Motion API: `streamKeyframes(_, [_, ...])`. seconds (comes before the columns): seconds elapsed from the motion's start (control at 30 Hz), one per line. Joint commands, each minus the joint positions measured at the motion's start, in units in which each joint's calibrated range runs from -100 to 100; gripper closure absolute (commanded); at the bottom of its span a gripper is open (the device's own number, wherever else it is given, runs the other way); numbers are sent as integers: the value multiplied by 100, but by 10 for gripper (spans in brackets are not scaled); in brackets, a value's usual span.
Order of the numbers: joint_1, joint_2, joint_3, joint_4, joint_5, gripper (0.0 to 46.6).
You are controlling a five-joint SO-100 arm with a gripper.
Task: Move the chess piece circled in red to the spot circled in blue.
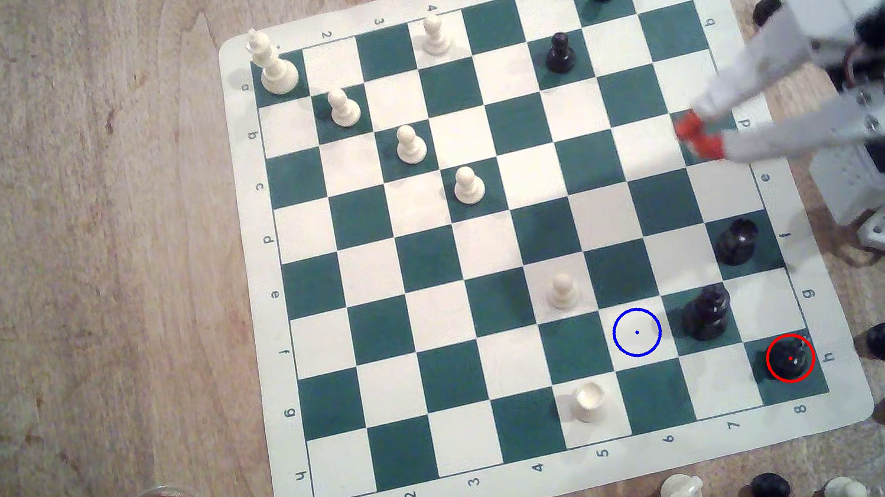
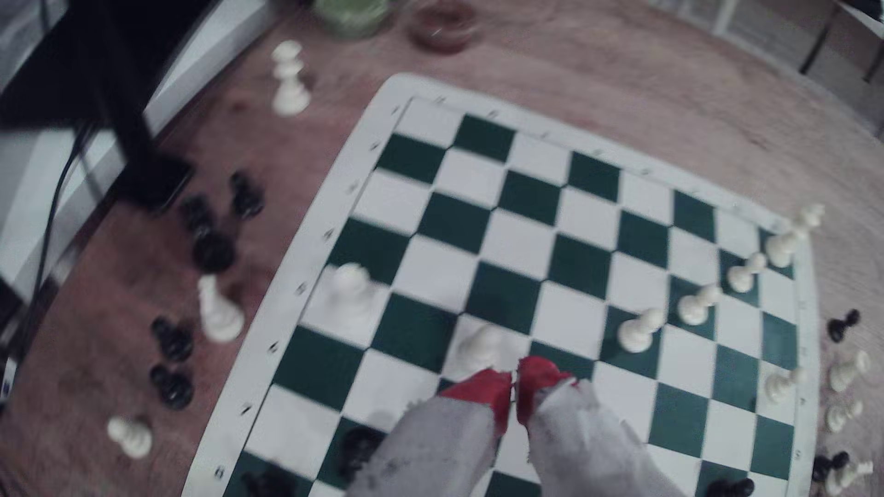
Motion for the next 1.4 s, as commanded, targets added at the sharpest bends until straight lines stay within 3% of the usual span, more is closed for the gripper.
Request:
streamKeyframes(0.0, [-803, 606, -624, 673, 63, 464])
streamKeyframes(0.13, [-1421, 979, -533, 935, -78, 459])
streamKeyframes(0.23, [-1561, 1132, -388, 911, -83, 437])
streamKeyframes(0.47, [-1945, 1276, 346, 648, -254, 344])
streamKeyframes(0.8, [-2617, 1956, 636, 354, -396, 370])
streamKeyframes(1.37, [-2852, 3008, 1597, -727, -410, 379])
